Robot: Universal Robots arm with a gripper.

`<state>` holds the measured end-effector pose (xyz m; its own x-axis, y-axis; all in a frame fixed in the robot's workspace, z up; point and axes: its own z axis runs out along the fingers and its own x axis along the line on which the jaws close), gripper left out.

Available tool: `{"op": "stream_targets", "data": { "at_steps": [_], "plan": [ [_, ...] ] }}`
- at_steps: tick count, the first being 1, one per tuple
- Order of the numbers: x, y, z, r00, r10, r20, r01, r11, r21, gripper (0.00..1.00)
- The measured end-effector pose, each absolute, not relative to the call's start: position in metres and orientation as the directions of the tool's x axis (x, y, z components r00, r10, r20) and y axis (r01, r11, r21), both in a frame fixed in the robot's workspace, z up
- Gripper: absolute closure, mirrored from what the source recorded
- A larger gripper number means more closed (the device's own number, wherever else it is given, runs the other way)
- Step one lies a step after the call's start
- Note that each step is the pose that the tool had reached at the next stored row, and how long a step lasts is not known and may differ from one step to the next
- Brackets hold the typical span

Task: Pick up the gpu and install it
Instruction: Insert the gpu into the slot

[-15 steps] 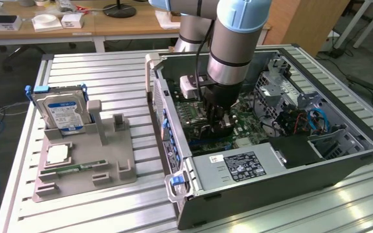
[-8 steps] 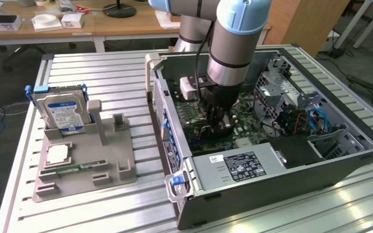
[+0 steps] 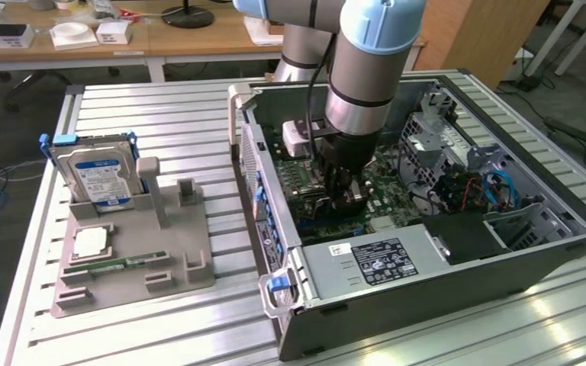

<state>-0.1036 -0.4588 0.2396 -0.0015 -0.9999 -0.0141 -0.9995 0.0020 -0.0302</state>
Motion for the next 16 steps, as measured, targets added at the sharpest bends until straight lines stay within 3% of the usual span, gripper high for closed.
{"op": "stream_targets", "data": {
  "at_steps": [16],
  "plan": [
    [-0.1037,-0.4588,0.2358,-0.002,-1.0,-0.014,-1.0,0.002,-0.03,0.74]
  ]
}}
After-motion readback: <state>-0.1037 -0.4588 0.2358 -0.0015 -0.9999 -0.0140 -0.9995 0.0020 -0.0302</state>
